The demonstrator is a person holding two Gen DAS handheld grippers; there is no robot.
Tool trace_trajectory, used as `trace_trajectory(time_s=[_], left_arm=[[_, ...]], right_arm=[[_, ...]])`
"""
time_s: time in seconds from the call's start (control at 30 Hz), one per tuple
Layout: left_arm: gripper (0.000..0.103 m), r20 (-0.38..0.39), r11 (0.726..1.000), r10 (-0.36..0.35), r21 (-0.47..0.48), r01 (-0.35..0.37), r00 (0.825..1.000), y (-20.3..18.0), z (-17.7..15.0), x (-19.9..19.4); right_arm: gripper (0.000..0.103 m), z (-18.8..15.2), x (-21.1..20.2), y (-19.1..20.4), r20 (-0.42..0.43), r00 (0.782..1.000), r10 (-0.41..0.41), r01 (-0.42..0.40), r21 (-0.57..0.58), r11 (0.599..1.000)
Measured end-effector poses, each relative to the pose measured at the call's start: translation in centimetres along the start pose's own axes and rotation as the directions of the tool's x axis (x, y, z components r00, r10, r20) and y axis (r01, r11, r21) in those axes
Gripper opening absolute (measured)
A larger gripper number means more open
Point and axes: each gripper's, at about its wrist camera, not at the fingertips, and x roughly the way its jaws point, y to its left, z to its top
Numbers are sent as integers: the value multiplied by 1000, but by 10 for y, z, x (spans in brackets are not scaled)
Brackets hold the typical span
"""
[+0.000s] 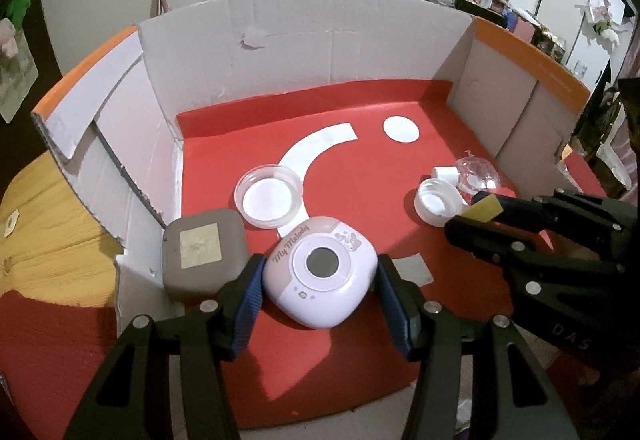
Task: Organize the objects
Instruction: 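Lower the white device and open the left tool while the right tool releases the yellow cap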
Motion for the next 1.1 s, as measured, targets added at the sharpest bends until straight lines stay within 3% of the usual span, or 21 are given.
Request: trace_trajectory(time_s=[1.1], left_arm=[[58, -7, 1000, -5, -8, 5, 1000, -1, 2, 3]], right_arm=[[30, 1, 1, -1, -8, 1000, 10, -9, 8, 1000]])
